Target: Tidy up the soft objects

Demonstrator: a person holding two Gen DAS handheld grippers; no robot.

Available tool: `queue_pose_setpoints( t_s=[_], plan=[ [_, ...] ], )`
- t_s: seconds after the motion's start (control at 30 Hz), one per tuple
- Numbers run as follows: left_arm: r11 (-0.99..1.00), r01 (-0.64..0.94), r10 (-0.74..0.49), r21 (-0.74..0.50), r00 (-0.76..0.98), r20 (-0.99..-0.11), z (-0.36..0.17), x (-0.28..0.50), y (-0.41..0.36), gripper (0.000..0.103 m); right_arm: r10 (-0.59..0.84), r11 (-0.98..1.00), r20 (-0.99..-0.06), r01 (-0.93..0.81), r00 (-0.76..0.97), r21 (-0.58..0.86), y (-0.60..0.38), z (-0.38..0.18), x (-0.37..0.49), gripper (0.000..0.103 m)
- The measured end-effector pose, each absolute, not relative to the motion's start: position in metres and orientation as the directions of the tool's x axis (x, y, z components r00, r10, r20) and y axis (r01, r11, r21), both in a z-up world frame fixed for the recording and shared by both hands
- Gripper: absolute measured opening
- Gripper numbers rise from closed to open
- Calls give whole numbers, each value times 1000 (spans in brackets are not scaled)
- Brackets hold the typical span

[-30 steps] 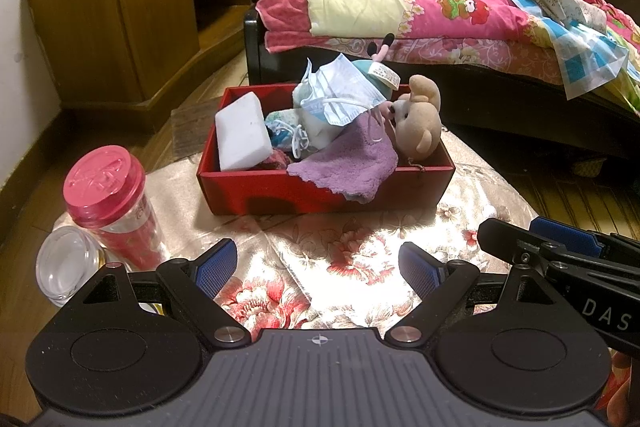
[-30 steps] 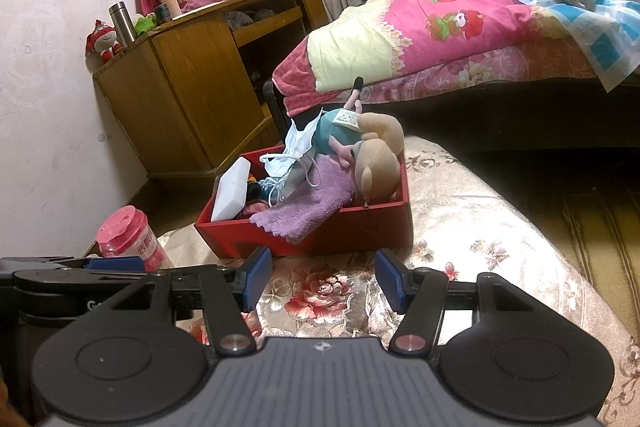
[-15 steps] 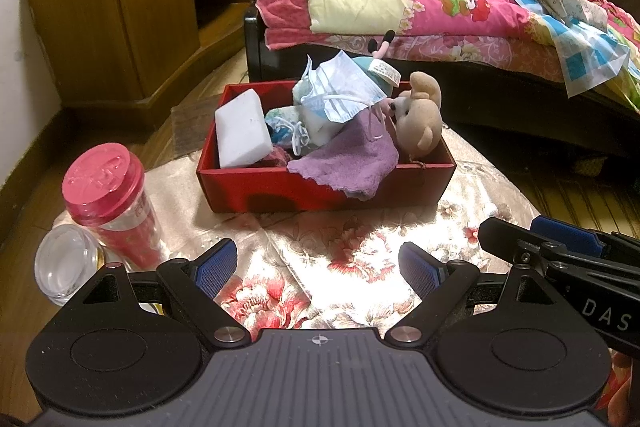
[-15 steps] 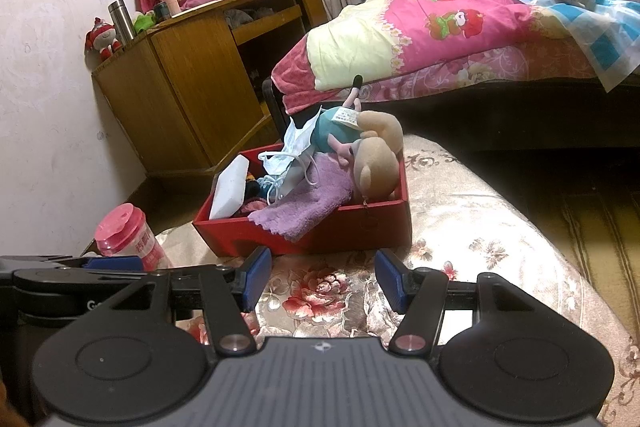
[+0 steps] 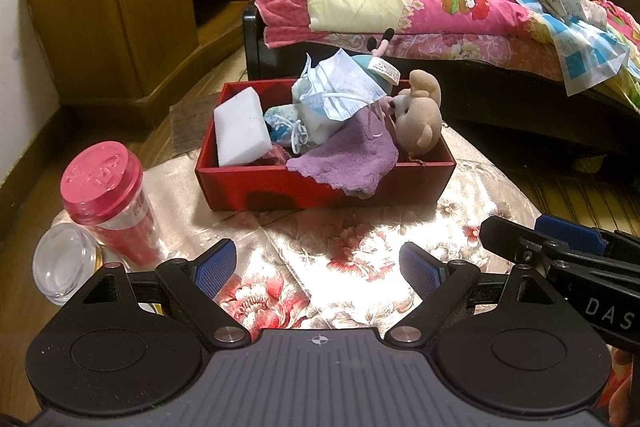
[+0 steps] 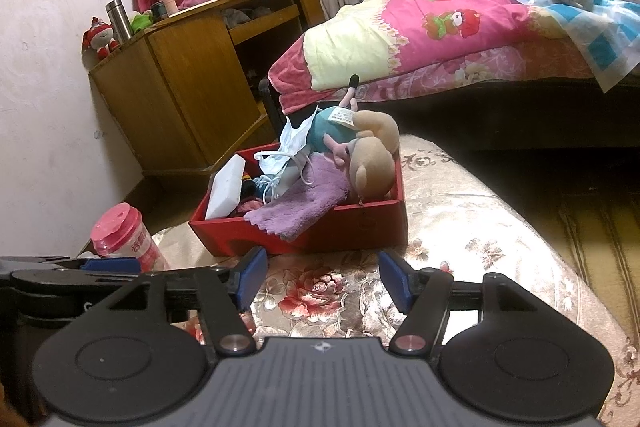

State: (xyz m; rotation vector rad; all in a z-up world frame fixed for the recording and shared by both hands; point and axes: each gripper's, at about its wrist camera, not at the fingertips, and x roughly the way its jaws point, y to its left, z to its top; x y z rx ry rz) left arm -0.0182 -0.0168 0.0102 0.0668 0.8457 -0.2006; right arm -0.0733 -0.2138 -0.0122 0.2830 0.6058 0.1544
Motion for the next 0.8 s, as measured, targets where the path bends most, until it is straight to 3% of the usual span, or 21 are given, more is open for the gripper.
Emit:
queue_pose_setpoints(
  t_s=[0.8],
  plan=[
    [978, 206, -145, -11, 651, -745, 11, -15, -16, 96, 218, 947, -512, -54, 831, 316, -216, -10, -76, 35]
  ],
)
